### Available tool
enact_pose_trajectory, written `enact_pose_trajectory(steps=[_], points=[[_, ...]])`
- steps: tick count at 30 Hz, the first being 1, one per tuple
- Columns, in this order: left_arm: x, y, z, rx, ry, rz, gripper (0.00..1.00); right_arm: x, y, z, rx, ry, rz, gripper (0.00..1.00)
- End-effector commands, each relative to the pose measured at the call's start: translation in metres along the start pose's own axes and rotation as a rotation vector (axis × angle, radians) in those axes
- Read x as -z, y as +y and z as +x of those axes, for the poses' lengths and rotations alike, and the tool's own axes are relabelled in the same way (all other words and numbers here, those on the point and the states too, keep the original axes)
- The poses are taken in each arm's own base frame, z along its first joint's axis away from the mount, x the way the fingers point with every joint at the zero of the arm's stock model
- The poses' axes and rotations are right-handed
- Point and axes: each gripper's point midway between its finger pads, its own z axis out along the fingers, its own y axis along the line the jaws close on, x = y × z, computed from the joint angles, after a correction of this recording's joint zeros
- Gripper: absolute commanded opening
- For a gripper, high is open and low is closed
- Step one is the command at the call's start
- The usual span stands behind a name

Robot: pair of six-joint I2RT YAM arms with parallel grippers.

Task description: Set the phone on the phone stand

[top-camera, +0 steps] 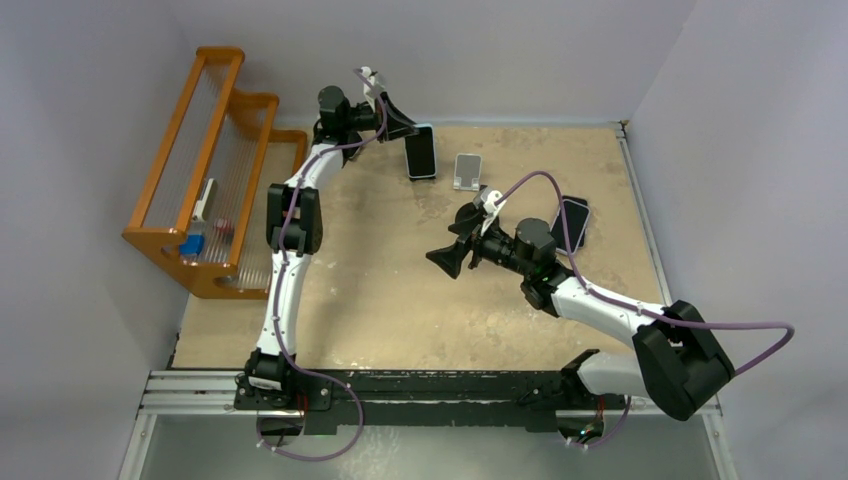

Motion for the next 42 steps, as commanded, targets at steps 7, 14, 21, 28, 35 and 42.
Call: enact_pose_trajectory(steps=[7, 14, 21, 28, 35, 42], points=[[-0.008, -0.003, -0.032, -0.113, -0.047, -0.033, 0.00, 0.002, 0.005, -0.014, 0.028, -0.053, -0.029, 0.99], [-0.006, 0.004, -0.008, -0.090, -0.020, -0.057, 0.00, 0.002, 0.004, -0.012, 0.025, -0.051, -0.027, 0.99], [-0.006, 0.003, 0.014, -0.084, 0.016, -0.065, 0.00, 0.002, 0.004, -0.010, 0.021, -0.050, -0.028, 0.99], [-0.005, 0.003, 0.015, -0.081, 0.024, -0.082, 0.30, 0.002, 0.004, -0.010, 0.018, -0.049, -0.029, 0.99], [-0.002, -0.002, 0.021, -0.067, 0.040, -0.078, 0.60, 0.003, 0.006, -0.010, 0.020, -0.049, -0.037, 0.99], [0.000, -0.002, 0.038, -0.025, 0.049, -0.075, 0.67, 0.006, 0.008, -0.010, 0.022, -0.051, -0.041, 0.99]])
